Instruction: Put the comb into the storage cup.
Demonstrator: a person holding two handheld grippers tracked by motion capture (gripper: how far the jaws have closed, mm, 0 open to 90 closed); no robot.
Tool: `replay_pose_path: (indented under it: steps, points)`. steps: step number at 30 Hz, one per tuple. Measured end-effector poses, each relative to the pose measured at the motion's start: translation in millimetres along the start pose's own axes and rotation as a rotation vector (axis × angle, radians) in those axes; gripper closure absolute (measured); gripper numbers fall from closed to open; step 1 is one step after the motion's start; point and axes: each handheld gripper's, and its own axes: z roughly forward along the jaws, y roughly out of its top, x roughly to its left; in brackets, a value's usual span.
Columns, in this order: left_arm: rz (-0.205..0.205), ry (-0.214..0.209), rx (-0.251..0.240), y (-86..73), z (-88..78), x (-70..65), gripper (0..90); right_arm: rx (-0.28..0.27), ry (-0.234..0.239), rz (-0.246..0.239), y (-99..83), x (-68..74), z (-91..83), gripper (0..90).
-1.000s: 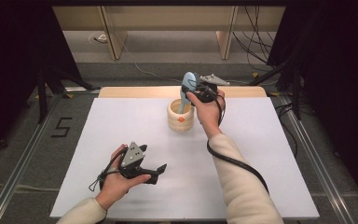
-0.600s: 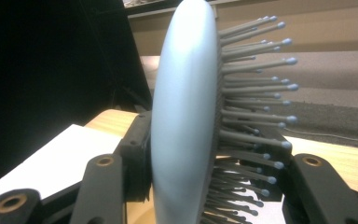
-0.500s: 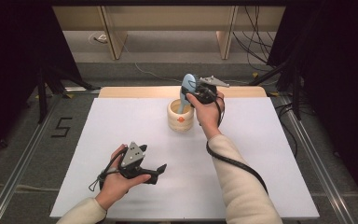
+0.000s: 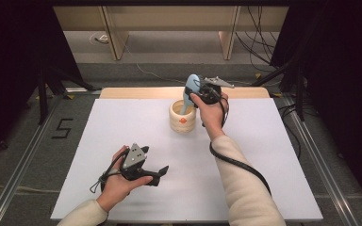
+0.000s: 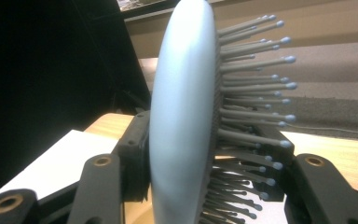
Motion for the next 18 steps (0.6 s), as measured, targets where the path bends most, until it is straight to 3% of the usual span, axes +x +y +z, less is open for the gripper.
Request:
replay_pose_path:
  steps: [6,18]
  points:
    - [0.0,-0.001,0.001,-0.3,0.0,0.1,2.1,-0.007,0.003,0.049,-1.8,-6.0,-0.1,49.1]
    - [0.001,0.002,0.002,-0.3,0.1,0.6,2.2,-0.016,0.0,0.072,-3.5,-12.9,-2.1,47.3]
